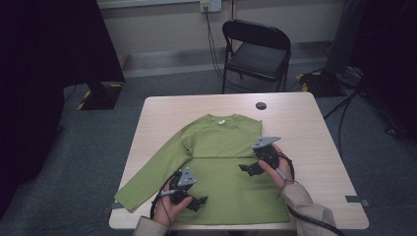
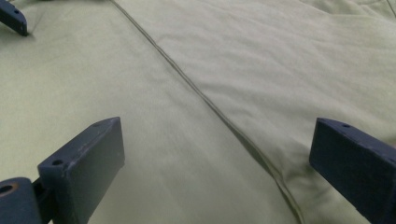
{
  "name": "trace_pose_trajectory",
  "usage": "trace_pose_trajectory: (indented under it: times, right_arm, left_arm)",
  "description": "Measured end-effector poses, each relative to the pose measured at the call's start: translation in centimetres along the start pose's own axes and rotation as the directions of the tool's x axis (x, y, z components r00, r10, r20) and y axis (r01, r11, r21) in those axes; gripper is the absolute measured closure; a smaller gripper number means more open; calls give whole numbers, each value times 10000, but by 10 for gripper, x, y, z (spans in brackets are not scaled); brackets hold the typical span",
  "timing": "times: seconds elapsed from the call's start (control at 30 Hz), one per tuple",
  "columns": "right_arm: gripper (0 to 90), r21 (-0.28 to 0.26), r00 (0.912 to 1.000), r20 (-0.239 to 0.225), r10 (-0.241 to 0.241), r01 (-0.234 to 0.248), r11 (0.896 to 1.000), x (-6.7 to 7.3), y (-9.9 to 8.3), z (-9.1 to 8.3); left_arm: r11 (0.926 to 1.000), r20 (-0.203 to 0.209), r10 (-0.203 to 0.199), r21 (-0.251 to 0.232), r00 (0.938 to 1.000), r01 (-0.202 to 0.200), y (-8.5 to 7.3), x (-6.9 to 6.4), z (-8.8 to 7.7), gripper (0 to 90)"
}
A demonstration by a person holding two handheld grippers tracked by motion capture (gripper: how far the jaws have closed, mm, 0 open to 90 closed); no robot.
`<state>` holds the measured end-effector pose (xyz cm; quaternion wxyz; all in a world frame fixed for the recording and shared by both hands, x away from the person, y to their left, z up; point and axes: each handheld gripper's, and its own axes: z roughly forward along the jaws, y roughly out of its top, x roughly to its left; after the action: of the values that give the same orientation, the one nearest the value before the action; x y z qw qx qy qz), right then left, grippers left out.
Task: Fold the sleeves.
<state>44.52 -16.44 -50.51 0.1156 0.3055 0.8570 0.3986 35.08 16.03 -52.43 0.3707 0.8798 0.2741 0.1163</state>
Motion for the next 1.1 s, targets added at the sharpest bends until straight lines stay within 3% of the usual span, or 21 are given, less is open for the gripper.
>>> trace_pose_trajectory:
  times: [0.3,1.1]
  right_arm:
    - [22,-41,10000,19,-70,70,10000,1,-9,-11]
    - [21,-134,9994,292,179,-175,9998,-15,-36,-44]
  left_arm:
    - [10000,-5,-6,-3,10000,6,0,0,0,0]
    - [10000,-7,-7,-4,10000,7,0,0,0,0]
